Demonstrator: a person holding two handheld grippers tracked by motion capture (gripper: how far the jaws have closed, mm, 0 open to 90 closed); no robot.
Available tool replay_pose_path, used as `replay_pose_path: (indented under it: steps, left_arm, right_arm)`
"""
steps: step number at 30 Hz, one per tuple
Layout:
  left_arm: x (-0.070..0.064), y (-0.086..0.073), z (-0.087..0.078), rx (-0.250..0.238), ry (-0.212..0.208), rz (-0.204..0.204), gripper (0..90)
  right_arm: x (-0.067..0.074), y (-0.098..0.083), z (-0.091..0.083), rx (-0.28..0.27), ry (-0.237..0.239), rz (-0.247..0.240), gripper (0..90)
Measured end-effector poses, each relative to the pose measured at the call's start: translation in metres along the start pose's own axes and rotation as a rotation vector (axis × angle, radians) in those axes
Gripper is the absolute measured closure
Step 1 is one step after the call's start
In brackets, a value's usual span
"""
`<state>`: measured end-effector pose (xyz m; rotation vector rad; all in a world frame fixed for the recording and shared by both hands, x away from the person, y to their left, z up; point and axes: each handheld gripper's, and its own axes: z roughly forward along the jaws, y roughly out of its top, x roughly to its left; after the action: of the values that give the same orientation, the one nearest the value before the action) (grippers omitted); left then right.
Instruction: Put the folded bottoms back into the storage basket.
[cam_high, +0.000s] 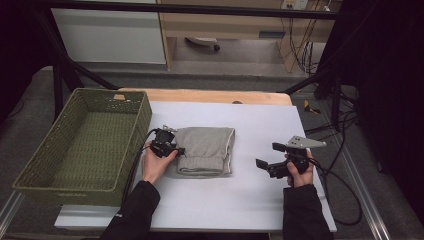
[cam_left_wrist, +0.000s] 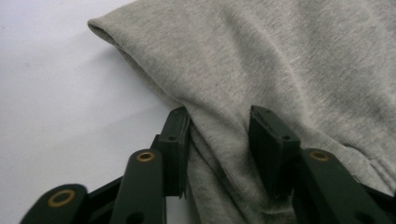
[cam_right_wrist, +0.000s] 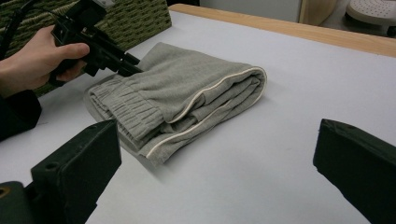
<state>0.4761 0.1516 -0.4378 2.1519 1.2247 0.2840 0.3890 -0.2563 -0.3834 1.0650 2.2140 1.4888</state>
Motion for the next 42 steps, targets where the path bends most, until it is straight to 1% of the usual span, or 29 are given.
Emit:
replay_pose_path:
  steps: [2,7,10,12,19,23,27,31,34,38,42]
  left_arm:
    - [-0.001,0.000,0.000,-0.001,0.002,0.001,63.2]
    - [-0.003,0.000,0.001,-0.004,-0.012,0.006,73.7]
    - [-0.005,0.000,0.001,-0.005,0.001,0.011,75.4]
    - [-0.005,0.000,0.002,-0.005,0.002,0.006,75.7]
    - [-0.008,0.000,0.002,-0.004,0.018,0.029,75.9]
    - [-0.006,0.000,0.002,-0.002,0.002,0.021,76.0]
    - [-0.006,0.000,0.002,-0.001,0.007,0.027,76.1]
    - [-0.005,0.000,0.002,0.001,-0.002,0.022,76.1]
    - [-0.005,0.000,0.002,0.001,-0.003,0.022,76.2]
    - [-0.005,0.000,0.002,0.002,-0.005,0.023,76.2]
    - [-0.005,0.000,0.002,0.003,-0.005,0.026,76.3]
  right_arm:
    - [0.001,0.000,0.001,0.004,0.000,-0.001,1.5]
    - [0.002,0.000,0.005,0.006,0.000,-0.002,1.5]
    - [0.004,0.000,0.008,0.007,-0.003,-0.005,1.4]
    - [0.005,0.000,0.011,0.014,-0.007,-0.007,1.4]
    - [0.008,0.001,0.017,0.026,-0.011,-0.015,1.1]
    - [0.010,0.003,0.021,0.032,-0.012,-0.018,0.8]
    - [0.011,0.004,0.026,0.034,-0.007,-0.019,0.6]
    - [0.012,0.007,0.030,0.038,-0.011,-0.019,0.6]
    - [0.014,0.011,0.035,0.036,-0.006,-0.013,0.7]
    - [0.017,0.015,0.044,0.047,-0.010,-0.032,0.8]
    - [0.019,0.019,0.055,0.044,-0.005,-0.025,1.0]
